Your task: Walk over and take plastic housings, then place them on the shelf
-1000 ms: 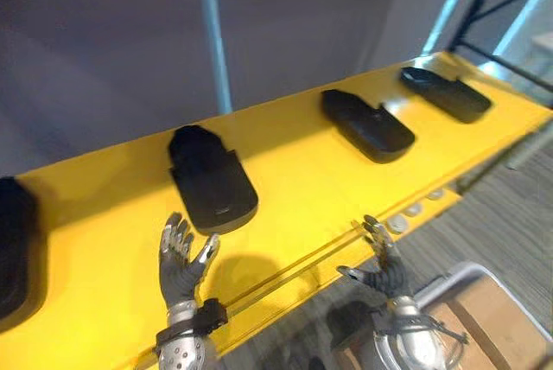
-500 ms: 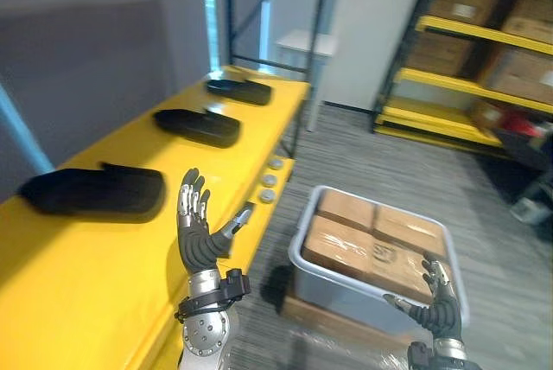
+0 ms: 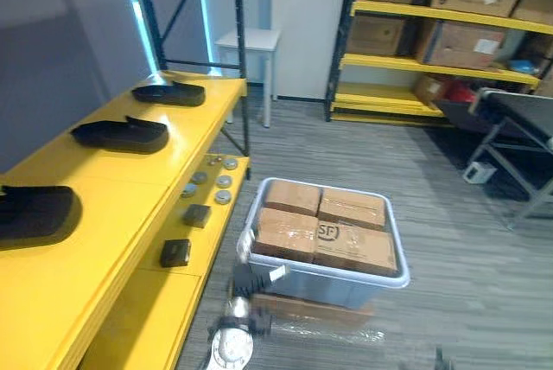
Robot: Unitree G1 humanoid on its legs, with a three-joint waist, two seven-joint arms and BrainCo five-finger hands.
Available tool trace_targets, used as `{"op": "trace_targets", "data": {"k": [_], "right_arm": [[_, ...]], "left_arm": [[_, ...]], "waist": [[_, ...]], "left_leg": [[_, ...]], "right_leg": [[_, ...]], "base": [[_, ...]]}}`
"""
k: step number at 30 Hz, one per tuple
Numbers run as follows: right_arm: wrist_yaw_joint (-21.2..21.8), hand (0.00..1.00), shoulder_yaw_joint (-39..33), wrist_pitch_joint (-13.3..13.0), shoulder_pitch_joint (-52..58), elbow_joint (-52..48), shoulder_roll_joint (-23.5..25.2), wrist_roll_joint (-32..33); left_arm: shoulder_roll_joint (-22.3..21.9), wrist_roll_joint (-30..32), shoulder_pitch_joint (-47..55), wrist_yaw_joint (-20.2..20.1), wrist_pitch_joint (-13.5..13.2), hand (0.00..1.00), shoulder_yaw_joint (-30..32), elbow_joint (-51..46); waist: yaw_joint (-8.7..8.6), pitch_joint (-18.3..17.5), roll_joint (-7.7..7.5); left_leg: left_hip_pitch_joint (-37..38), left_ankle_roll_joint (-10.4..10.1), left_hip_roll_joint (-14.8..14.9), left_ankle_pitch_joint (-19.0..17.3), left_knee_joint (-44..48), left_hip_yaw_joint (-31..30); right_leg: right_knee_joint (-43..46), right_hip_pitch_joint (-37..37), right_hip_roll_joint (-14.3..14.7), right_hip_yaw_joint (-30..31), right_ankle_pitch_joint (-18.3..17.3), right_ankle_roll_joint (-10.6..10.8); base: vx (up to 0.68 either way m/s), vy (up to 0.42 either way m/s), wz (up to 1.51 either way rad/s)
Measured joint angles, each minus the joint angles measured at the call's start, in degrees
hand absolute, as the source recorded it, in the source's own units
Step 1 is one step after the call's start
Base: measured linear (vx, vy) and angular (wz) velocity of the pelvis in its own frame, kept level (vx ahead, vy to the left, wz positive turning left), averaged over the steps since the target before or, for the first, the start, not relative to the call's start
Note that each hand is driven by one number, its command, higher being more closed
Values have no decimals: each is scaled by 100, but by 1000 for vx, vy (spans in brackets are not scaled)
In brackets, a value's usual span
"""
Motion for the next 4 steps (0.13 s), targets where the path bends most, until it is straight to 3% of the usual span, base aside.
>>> {"op": "trace_targets", "data": {"k": [4], "right_arm": [[120, 0, -242, 58, -197, 689, -1, 133]], "left_arm": [[68, -122, 4, -220, 272, 0, 680, 1862]], "waist": [[-36, 95, 23]], "left_leg": [[217, -19, 3, 100, -85, -52]], "right_leg": [[-30, 286, 10, -284, 13, -19]], "base": [[40, -19, 21]]}}
